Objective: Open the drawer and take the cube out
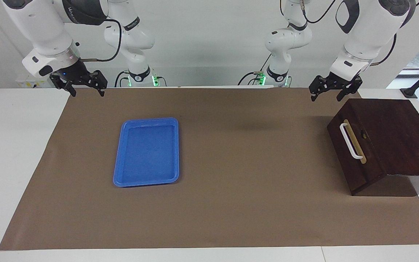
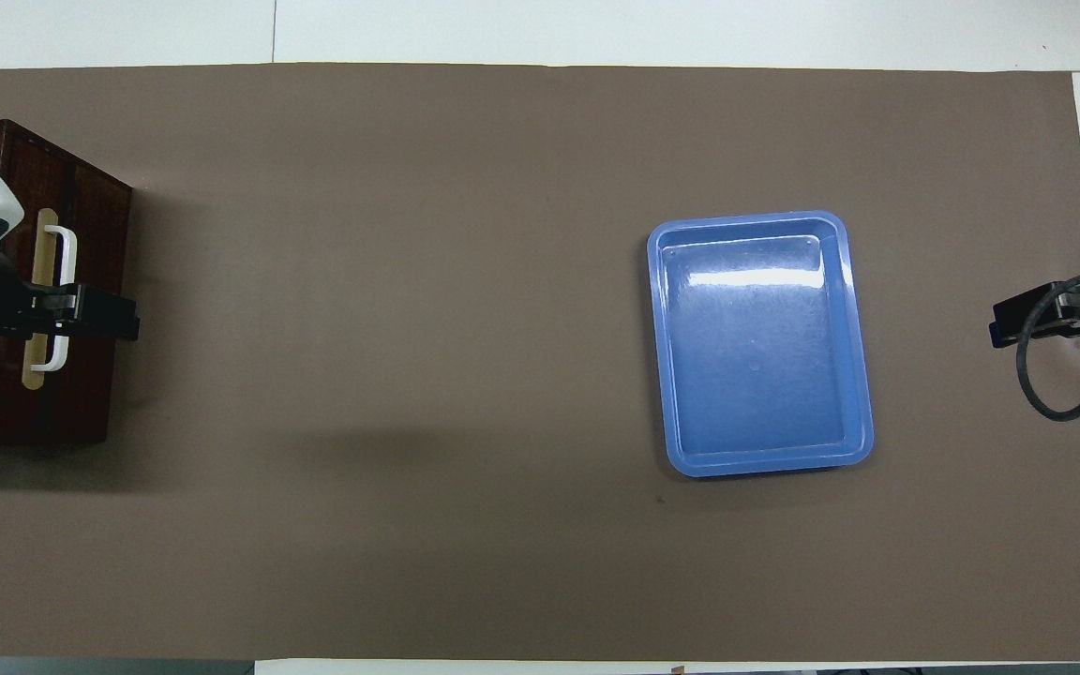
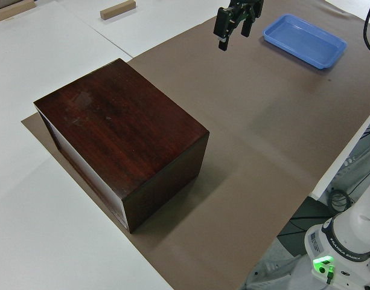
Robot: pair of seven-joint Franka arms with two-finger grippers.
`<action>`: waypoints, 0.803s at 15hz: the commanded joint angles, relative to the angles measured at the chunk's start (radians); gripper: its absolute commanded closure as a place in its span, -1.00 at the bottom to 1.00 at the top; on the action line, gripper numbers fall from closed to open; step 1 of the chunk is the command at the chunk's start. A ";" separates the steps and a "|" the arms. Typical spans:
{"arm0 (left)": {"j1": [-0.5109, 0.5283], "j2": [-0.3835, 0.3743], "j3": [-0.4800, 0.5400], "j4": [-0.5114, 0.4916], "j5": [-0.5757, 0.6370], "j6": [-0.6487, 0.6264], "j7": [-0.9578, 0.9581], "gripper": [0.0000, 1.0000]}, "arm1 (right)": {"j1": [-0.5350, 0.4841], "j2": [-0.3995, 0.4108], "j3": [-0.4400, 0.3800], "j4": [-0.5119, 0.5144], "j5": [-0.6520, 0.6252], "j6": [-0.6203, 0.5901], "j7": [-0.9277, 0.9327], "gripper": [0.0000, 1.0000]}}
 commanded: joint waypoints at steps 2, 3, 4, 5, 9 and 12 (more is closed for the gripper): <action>-0.006 0.000 0.007 0.017 -0.007 -0.024 0.010 -1.00 | -0.007 -0.007 0.007 -0.001 0.004 -0.005 0.010 -1.00; -0.006 0.001 0.007 0.017 -0.007 -0.021 0.010 -1.00 | -0.007 -0.009 0.007 -0.001 0.004 -0.005 0.010 -1.00; -0.006 0.001 0.007 0.017 -0.007 -0.018 0.010 -1.00 | -0.007 -0.009 0.007 -0.001 0.004 -0.005 0.008 -1.00; -0.006 0.001 0.009 0.017 -0.003 -0.009 0.012 -1.00 | -0.007 -0.007 0.007 -0.001 0.004 -0.003 0.008 -1.00; 0.009 0.007 0.011 -0.040 0.065 0.132 0.016 -1.00 | -0.007 -0.007 0.007 -0.001 0.004 -0.001 0.010 -1.00; 0.014 0.061 0.011 -0.083 0.166 0.268 0.018 -1.00 | -0.007 -0.007 0.007 -0.001 0.004 -0.001 0.010 -1.00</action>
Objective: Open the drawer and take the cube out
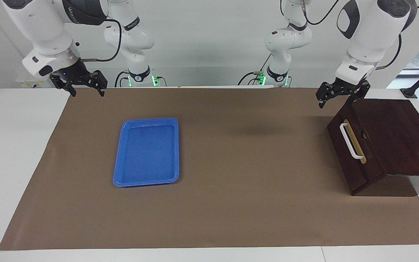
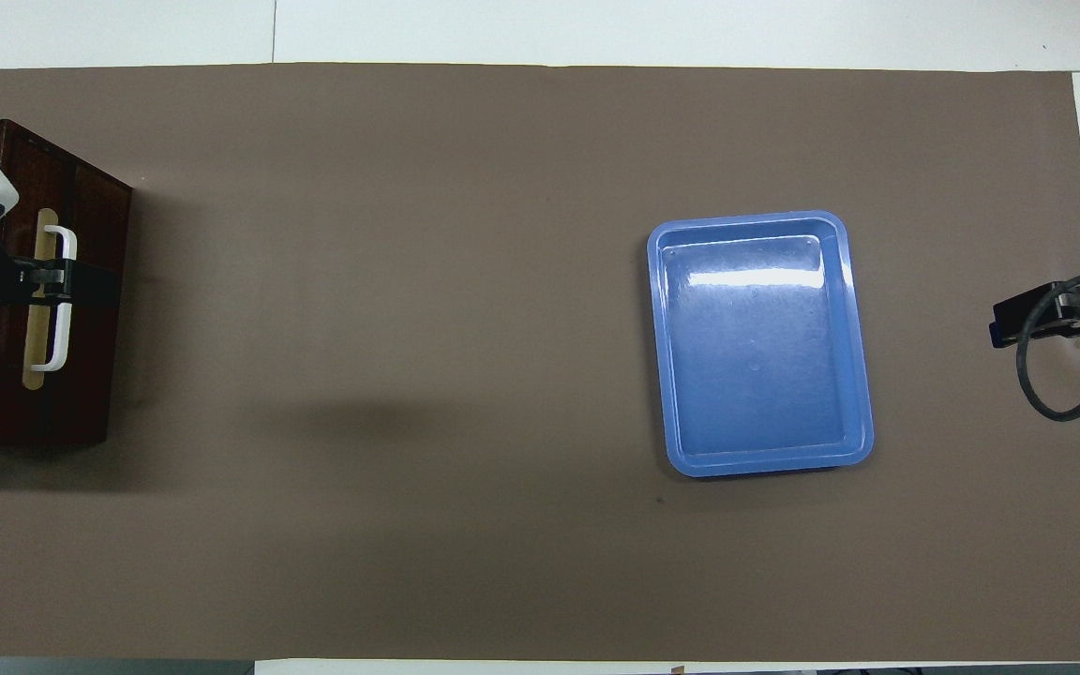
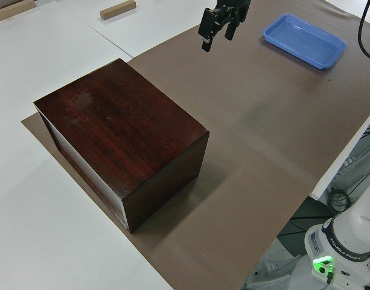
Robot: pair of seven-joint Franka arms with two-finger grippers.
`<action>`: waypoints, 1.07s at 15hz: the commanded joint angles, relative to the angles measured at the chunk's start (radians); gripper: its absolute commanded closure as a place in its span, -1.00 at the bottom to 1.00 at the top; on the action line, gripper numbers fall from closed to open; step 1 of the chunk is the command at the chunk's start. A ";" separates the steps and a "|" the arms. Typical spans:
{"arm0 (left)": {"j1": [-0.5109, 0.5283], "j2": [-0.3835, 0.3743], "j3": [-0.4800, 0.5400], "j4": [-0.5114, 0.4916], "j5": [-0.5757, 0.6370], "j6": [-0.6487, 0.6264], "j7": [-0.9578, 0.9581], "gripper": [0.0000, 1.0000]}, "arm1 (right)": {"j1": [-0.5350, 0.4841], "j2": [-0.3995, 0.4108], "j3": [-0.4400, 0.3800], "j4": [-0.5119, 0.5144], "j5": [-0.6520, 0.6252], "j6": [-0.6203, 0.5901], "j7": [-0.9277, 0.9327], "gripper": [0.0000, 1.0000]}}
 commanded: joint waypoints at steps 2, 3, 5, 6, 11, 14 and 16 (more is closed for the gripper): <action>0.027 0.091 0.005 -0.047 0.052 0.147 0.007 -1.00 | -0.007 -0.007 0.007 -0.001 0.004 -0.001 0.010 -1.00; 0.036 0.103 0.005 -0.078 0.067 0.199 0.006 -1.00 | -0.007 -0.009 0.007 -0.001 0.004 -0.001 0.010 -1.00; 0.046 0.141 0.006 -0.113 0.145 0.276 0.006 -1.00 | -0.006 -0.007 0.007 -0.001 0.004 -0.003 0.010 -1.00; 0.047 0.174 0.006 -0.113 0.192 0.294 0.006 -1.00 | -0.006 -0.007 0.007 -0.001 0.004 -0.005 0.010 -1.00; 0.084 0.198 0.009 -0.167 0.225 0.391 0.006 -1.00 | -0.006 -0.009 0.009 -0.002 0.004 -0.005 0.008 -1.00; 0.090 0.197 0.009 -0.201 0.225 0.405 0.007 -1.00 | -0.006 -0.009 0.009 -0.004 0.008 -0.006 0.007 -1.00; 0.092 0.186 0.009 -0.243 0.225 0.447 0.006 -1.00 | -0.006 -0.009 0.009 -0.004 0.013 -0.006 0.007 -1.00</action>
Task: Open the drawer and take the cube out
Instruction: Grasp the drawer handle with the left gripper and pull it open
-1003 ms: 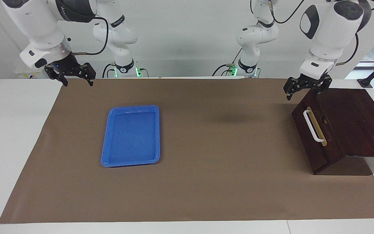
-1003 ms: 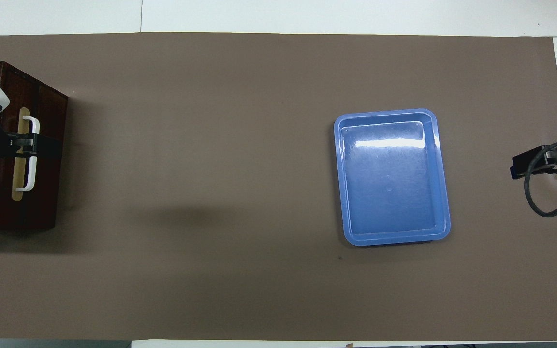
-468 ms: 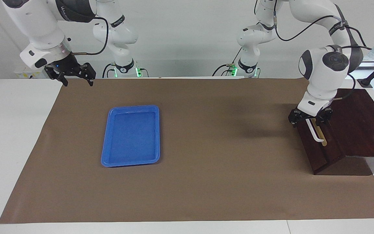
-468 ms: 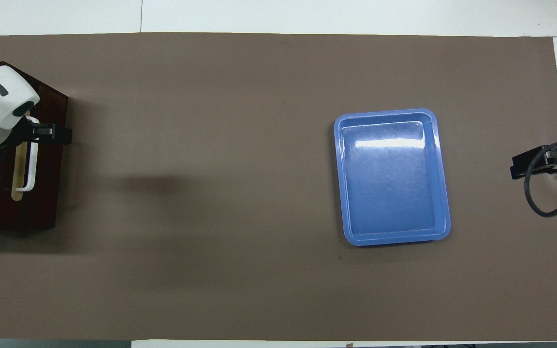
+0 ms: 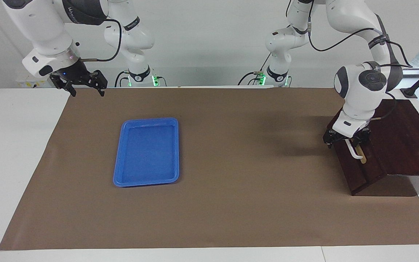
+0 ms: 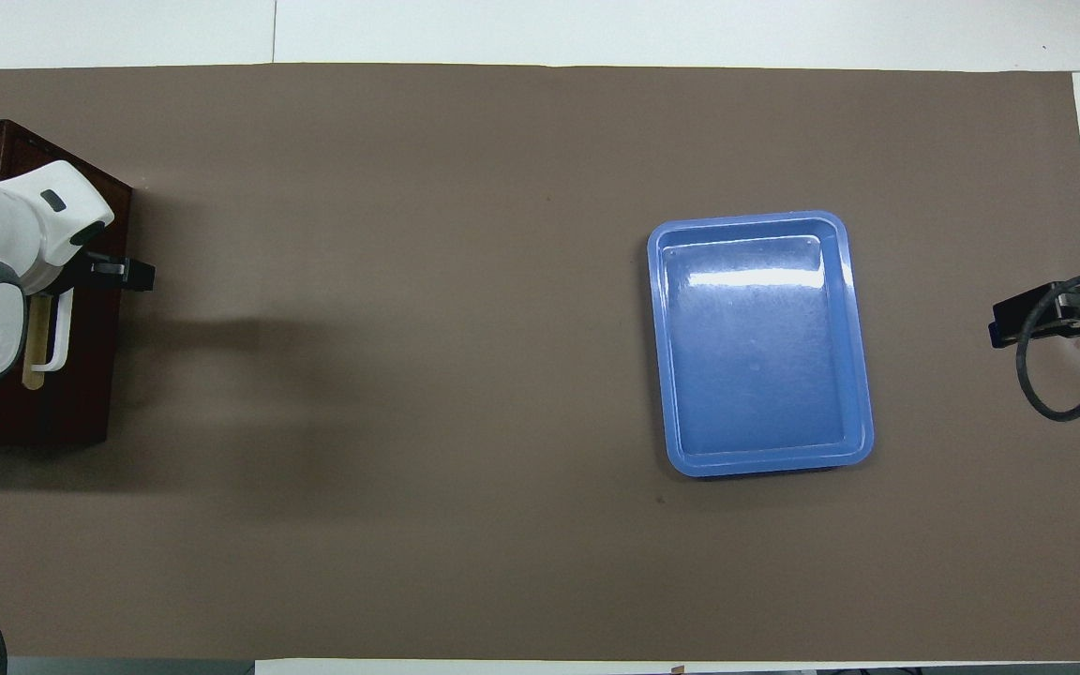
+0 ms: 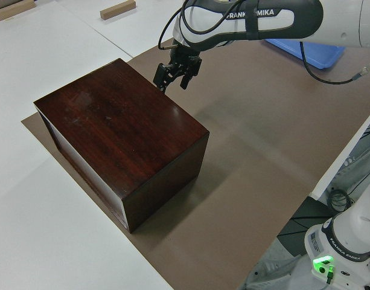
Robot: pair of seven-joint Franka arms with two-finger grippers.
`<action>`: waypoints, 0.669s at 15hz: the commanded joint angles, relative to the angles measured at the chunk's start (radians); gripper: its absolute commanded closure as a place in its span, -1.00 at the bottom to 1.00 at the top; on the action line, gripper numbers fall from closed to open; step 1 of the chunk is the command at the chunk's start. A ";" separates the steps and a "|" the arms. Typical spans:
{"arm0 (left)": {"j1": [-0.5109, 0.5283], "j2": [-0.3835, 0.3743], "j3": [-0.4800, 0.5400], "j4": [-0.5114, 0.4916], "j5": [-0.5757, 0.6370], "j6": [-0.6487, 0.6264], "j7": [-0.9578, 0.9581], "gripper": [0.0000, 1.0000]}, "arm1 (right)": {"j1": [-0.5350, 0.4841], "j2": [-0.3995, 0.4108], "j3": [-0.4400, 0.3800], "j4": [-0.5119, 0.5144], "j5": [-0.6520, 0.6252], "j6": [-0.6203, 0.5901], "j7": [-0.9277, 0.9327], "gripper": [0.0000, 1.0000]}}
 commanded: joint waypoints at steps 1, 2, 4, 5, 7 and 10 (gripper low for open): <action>0.016 -0.032 -0.001 -0.087 0.022 0.073 0.005 -1.00 | -0.006 -0.009 0.008 -0.004 0.010 -0.006 0.007 -1.00; 0.016 -0.035 -0.003 -0.092 0.022 0.073 0.005 -1.00 | -0.006 -0.009 0.008 -0.004 0.010 -0.006 0.007 -1.00; 0.003 -0.040 -0.003 -0.098 0.022 0.068 0.003 -1.00 | -0.006 -0.009 0.008 -0.004 0.012 -0.006 0.007 -1.00; -0.010 -0.040 -0.005 -0.099 0.022 0.062 0.003 -1.00 | -0.006 -0.009 0.008 -0.004 0.012 -0.006 0.007 -1.00; -0.042 -0.040 -0.005 -0.098 0.022 0.057 0.005 -1.00 | -0.006 -0.009 0.008 -0.004 0.012 -0.006 0.007 -1.00; -0.100 -0.040 -0.006 -0.093 0.022 0.047 0.002 -1.00 | -0.006 -0.009 0.008 -0.004 0.012 -0.005 0.007 -1.00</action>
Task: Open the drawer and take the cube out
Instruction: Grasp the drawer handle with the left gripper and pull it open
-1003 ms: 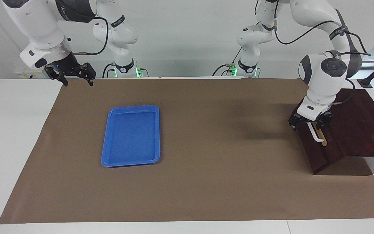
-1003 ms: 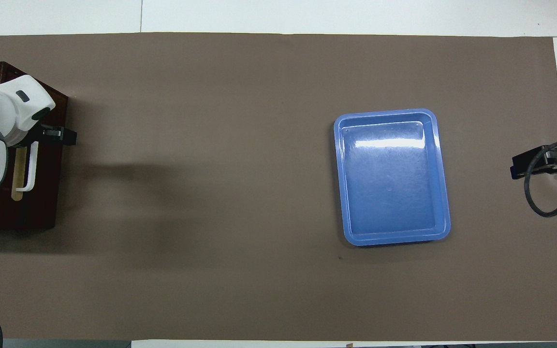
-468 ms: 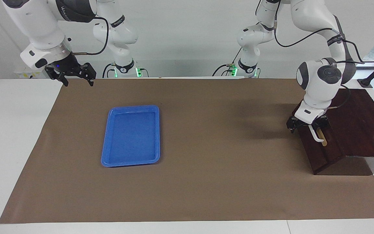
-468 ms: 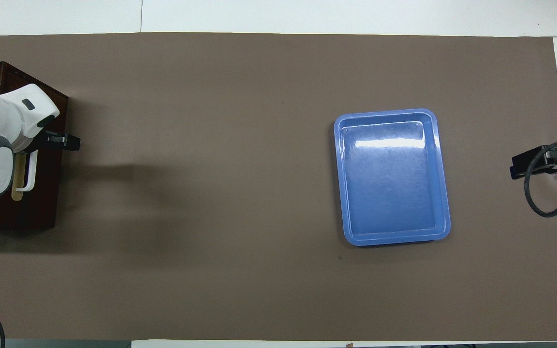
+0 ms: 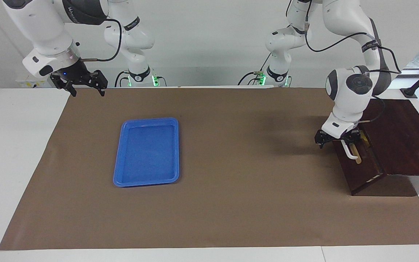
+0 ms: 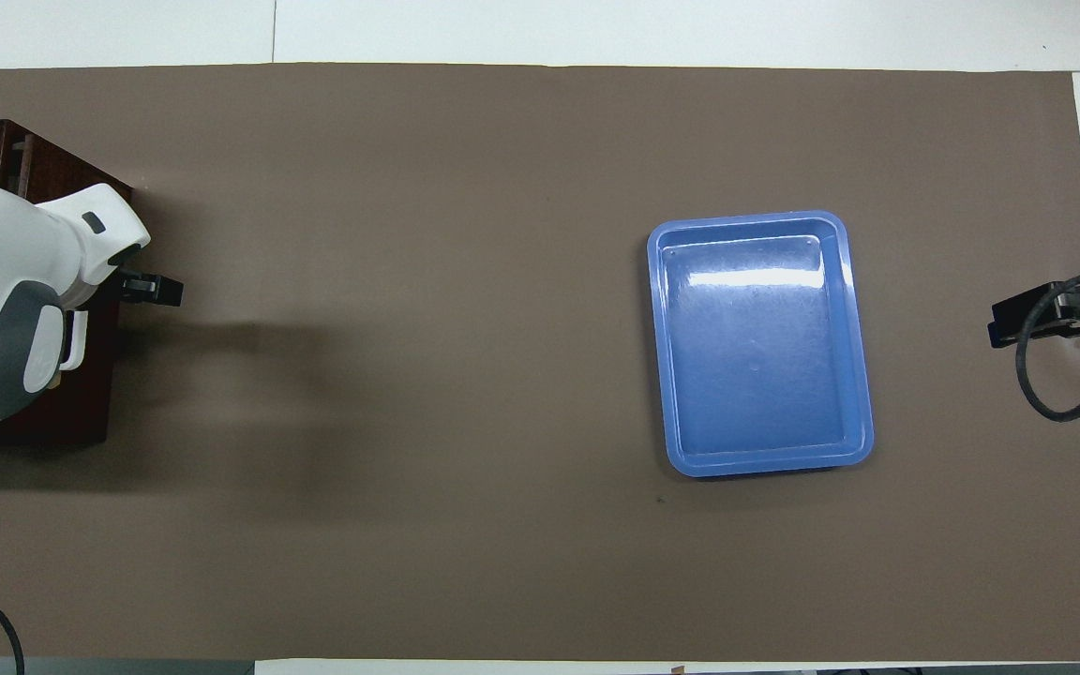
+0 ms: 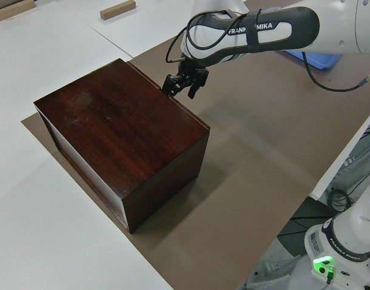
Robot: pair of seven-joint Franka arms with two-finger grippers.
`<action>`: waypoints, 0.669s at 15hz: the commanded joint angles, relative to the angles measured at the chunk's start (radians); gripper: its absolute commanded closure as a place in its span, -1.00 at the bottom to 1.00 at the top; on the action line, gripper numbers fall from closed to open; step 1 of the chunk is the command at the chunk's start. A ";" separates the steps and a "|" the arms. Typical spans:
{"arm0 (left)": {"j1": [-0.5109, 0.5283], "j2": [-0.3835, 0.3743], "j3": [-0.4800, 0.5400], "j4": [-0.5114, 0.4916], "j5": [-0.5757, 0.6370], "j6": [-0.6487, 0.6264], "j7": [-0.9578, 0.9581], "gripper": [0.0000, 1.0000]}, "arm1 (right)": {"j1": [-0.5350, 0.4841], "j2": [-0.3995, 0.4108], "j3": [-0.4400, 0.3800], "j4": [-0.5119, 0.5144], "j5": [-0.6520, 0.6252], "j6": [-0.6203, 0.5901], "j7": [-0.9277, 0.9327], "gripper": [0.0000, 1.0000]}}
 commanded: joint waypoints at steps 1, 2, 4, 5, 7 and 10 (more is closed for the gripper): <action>-0.076 -0.026 0.001 -0.027 0.007 -0.005 -0.003 -1.00 | -0.006 -0.009 0.008 -0.004 0.011 -0.006 0.005 -1.00; -0.099 -0.026 0.001 -0.025 0.006 -0.010 -0.009 -1.00 | -0.006 -0.009 0.008 -0.004 0.011 -0.006 0.005 -1.00; -0.125 -0.026 -0.001 -0.025 0.004 -0.013 -0.020 -1.00 | -0.006 -0.009 0.007 -0.004 0.011 -0.008 0.005 -1.00; -0.142 -0.026 -0.001 -0.024 0.001 -0.027 -0.022 -1.00 | -0.006 -0.009 0.007 -0.004 0.011 -0.009 0.005 -1.00; -0.169 -0.026 -0.001 -0.010 -0.002 -0.050 -0.029 -1.00 | -0.006 -0.009 0.008 -0.004 0.011 -0.006 0.005 -1.00; -0.197 -0.026 -0.001 -0.009 -0.002 -0.059 -0.063 -1.00 | -0.008 -0.009 0.008 -0.004 0.011 -0.009 0.005 -1.00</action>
